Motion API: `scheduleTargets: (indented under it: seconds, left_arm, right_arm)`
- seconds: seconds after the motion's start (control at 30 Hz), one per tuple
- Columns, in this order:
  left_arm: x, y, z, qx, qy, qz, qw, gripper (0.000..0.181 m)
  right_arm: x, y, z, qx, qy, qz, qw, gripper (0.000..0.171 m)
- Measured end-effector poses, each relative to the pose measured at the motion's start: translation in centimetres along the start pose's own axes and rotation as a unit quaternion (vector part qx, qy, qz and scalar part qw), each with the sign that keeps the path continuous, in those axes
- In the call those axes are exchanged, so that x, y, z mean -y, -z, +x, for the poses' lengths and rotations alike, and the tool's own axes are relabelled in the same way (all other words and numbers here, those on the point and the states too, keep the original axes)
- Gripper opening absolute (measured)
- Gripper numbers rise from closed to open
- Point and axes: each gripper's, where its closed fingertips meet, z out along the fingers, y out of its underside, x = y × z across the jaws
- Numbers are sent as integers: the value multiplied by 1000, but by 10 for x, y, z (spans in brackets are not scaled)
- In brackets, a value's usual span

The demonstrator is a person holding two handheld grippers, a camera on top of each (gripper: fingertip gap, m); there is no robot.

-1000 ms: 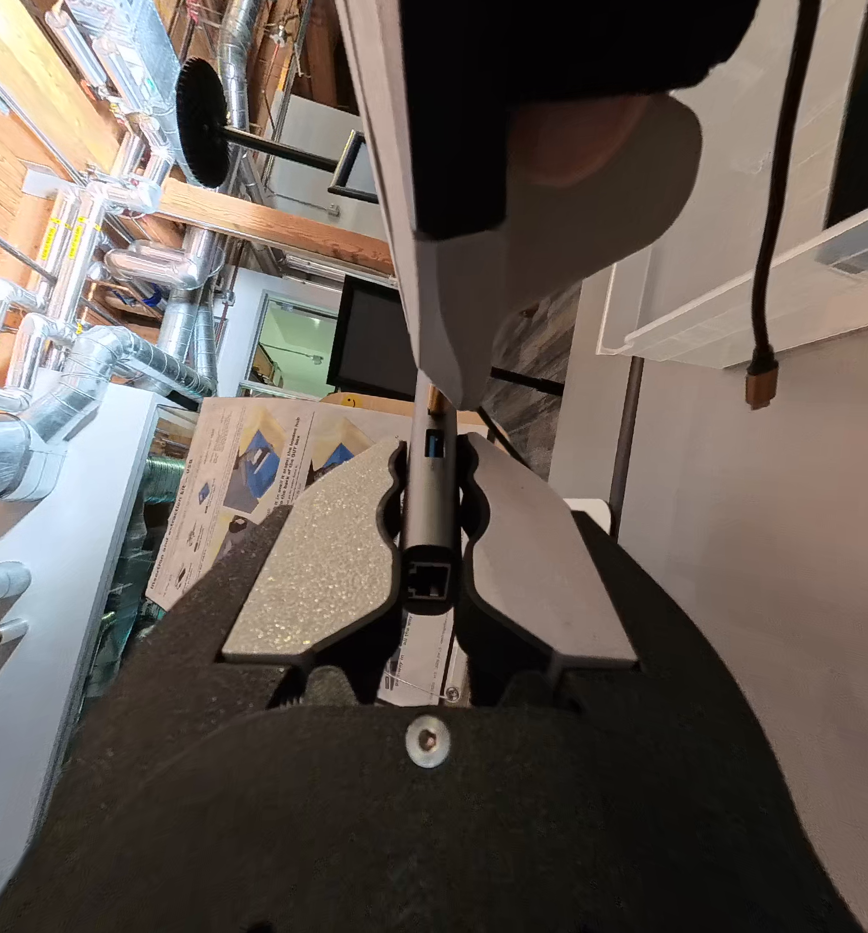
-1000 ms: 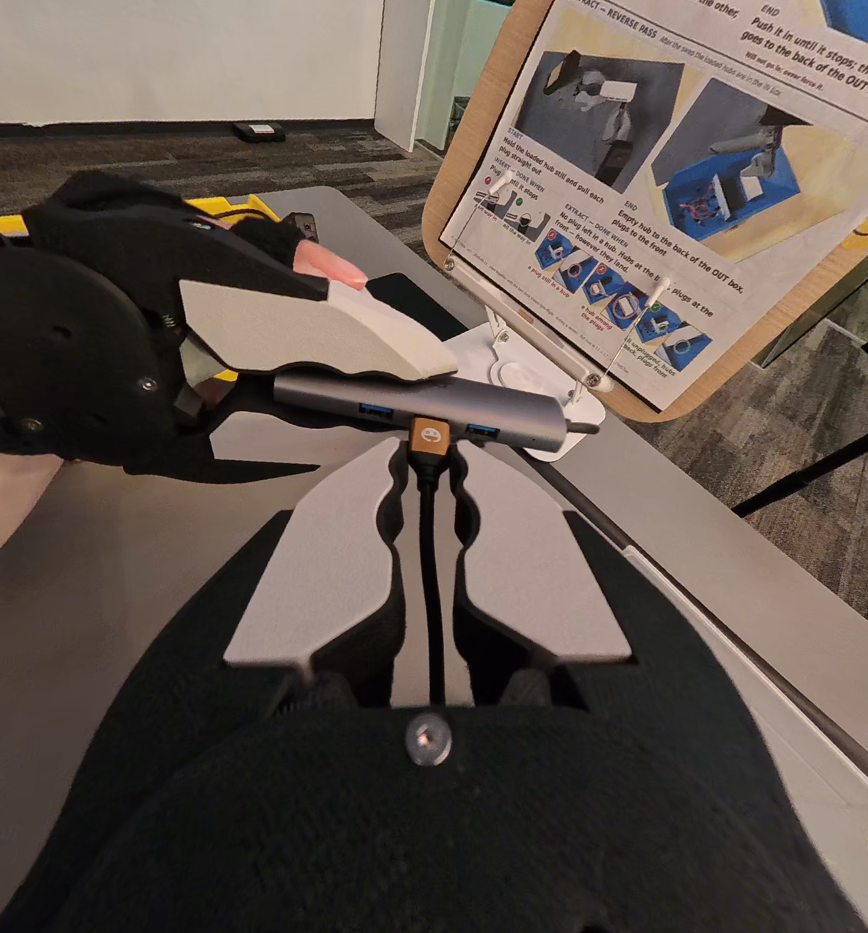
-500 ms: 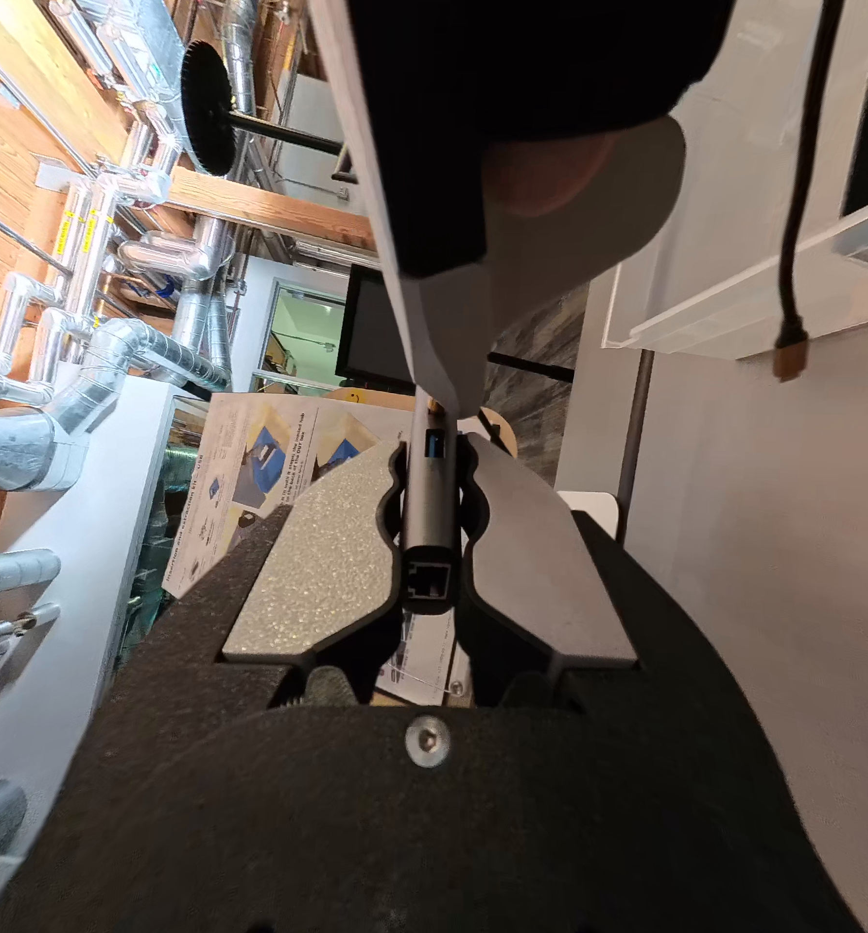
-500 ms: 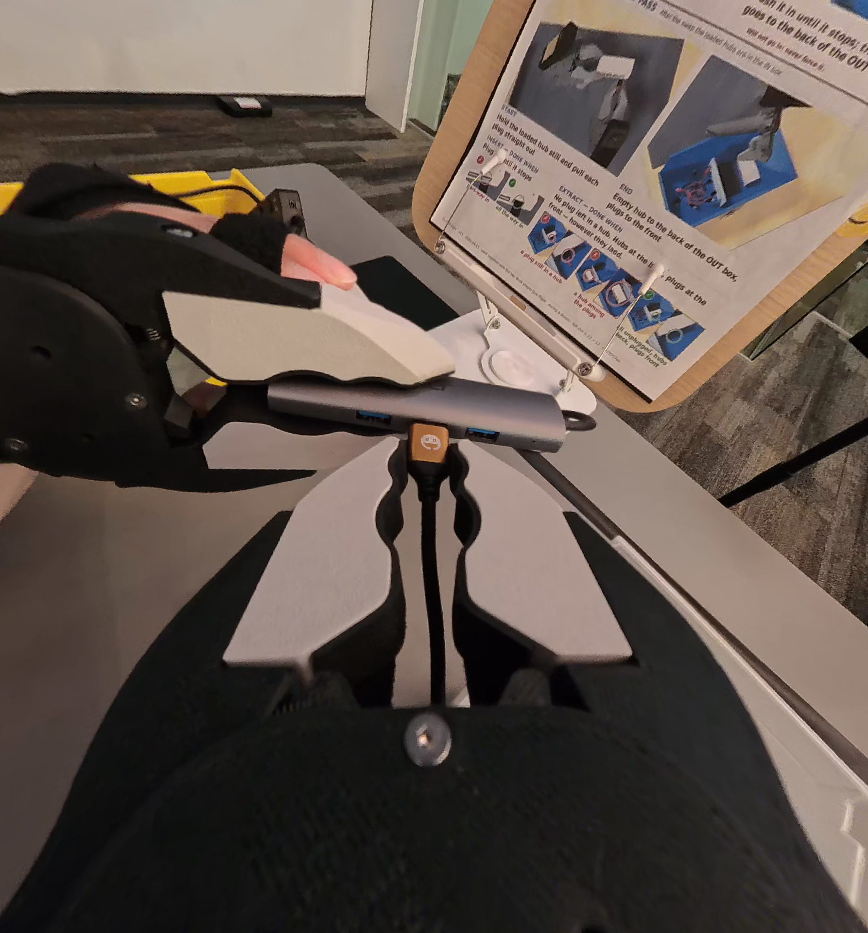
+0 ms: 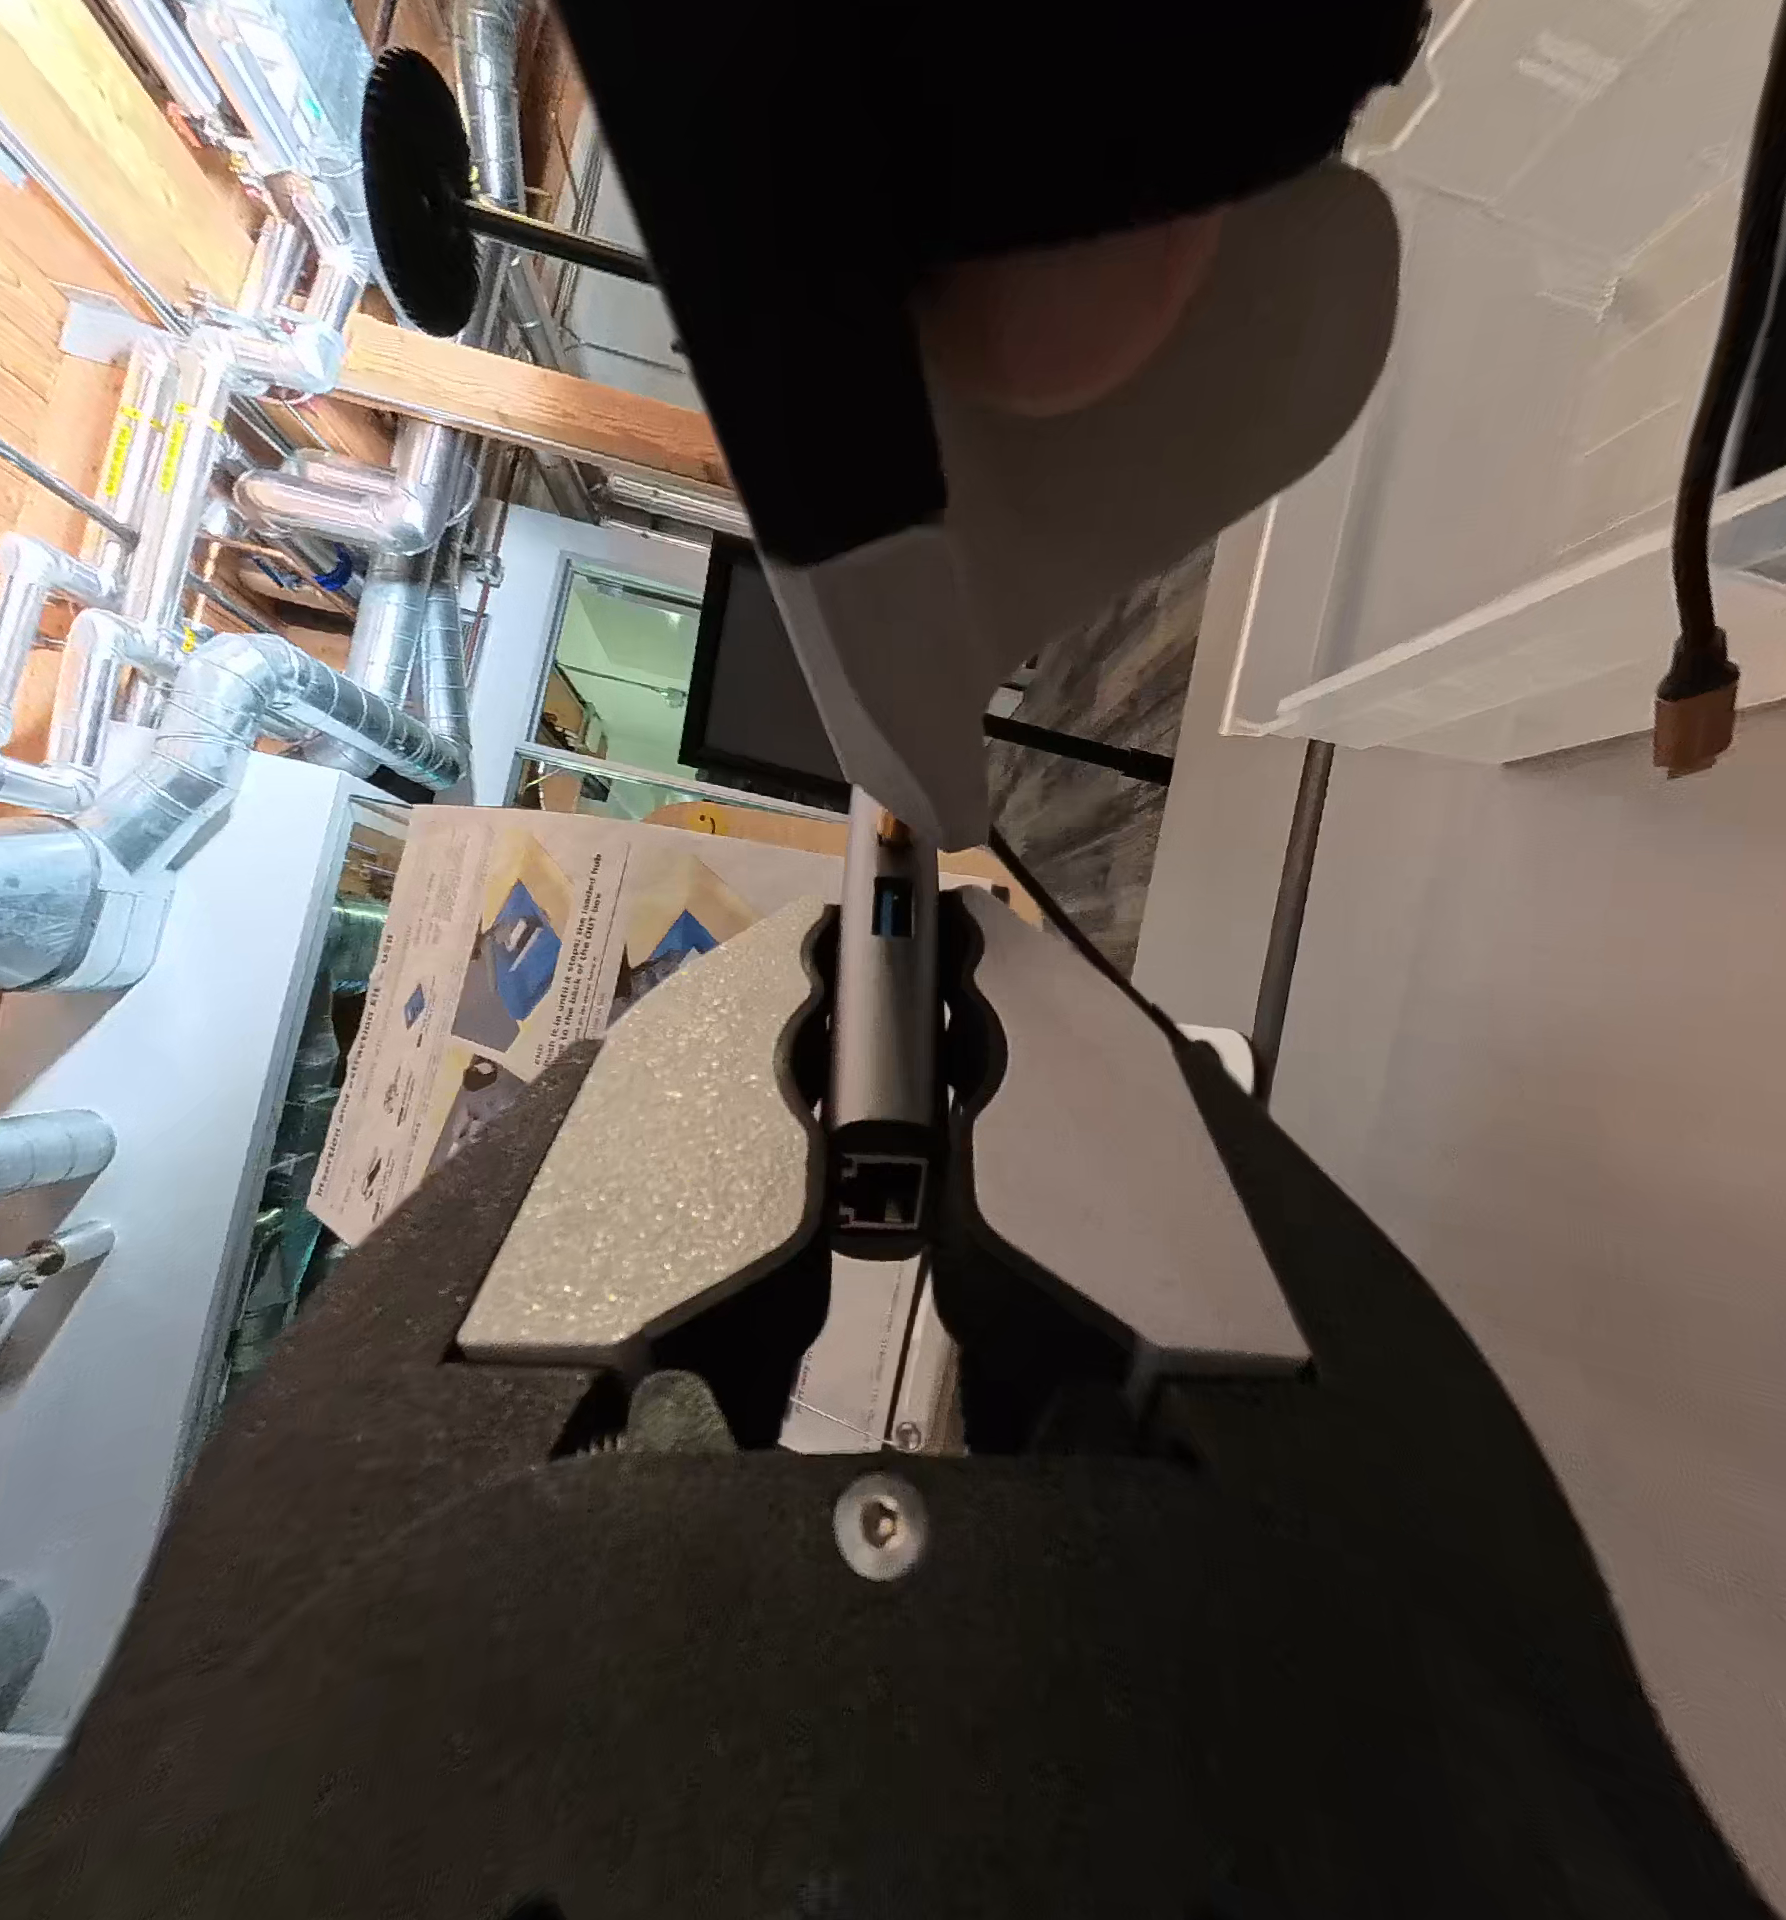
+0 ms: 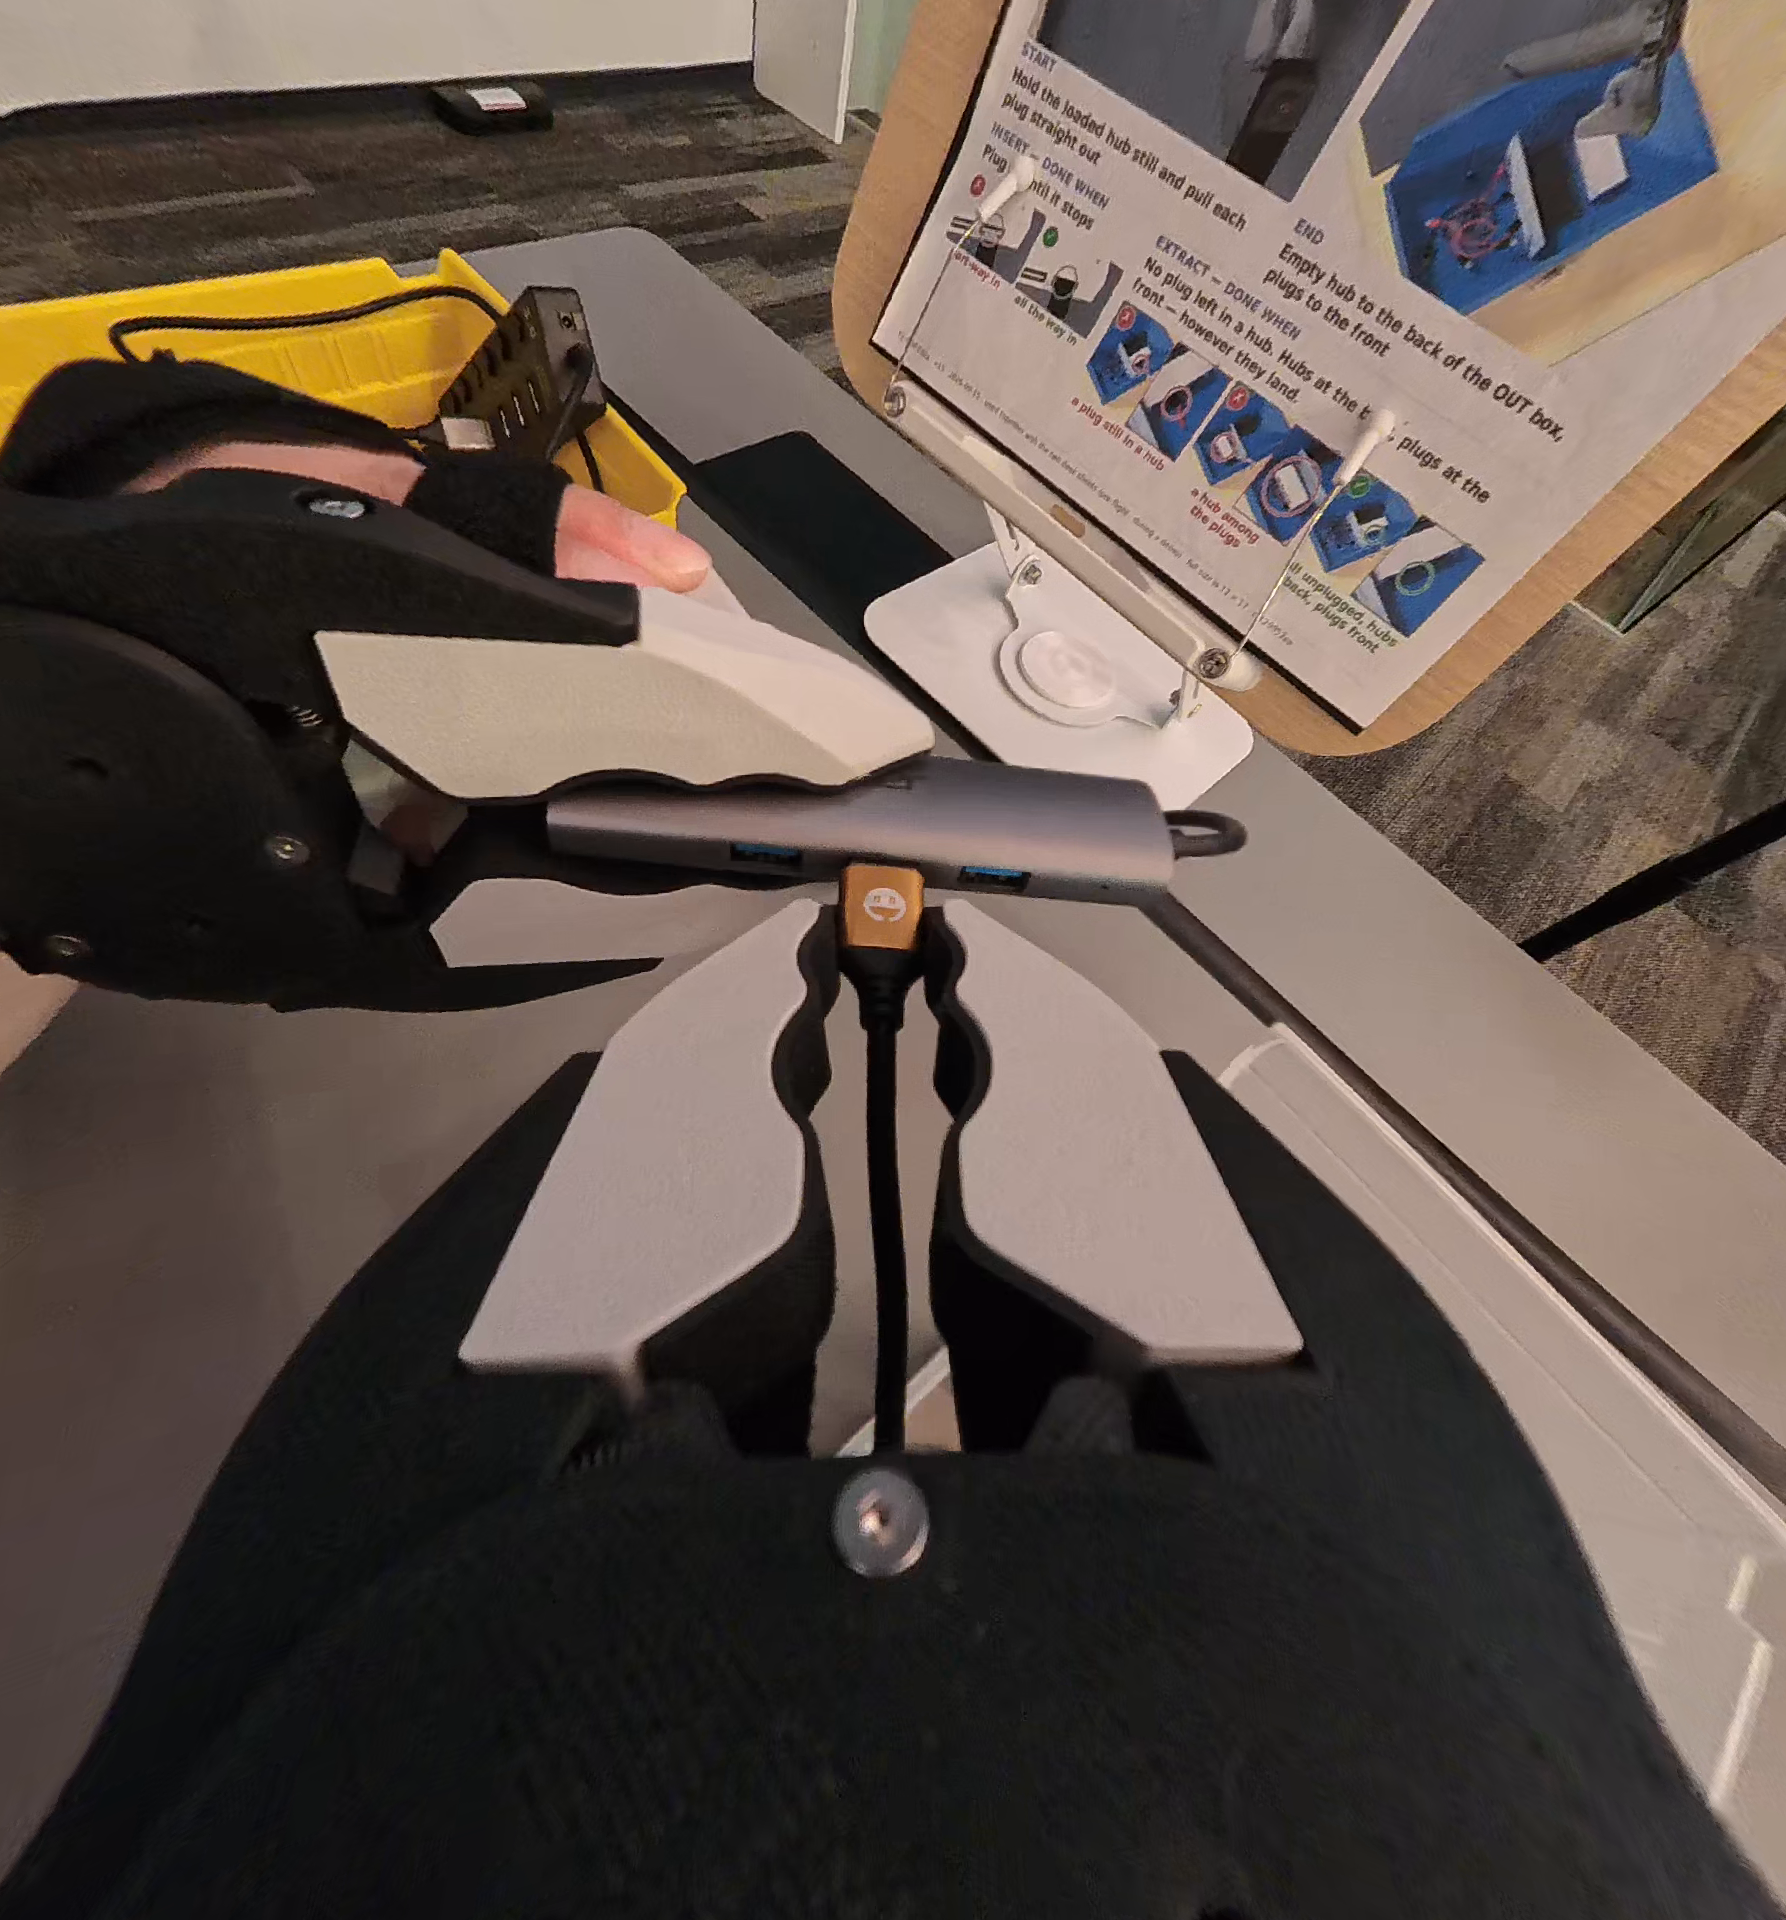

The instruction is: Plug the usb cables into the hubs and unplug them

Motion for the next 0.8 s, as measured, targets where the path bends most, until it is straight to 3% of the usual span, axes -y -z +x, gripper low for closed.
scheduleTargets:
  seconds: [0.27, 0.8]
  left_arm:
    - [-6, -3, 0, 0, 6, -11, 1000, 17]
    - [9, 4, 12, -29, 13, 51, 998, 16]
  right_arm:
    - [-2, 4, -1, 1, 8, -13, 1000, 17]
    - [-10, 1, -6, 49, 0, -25, 998, 17]
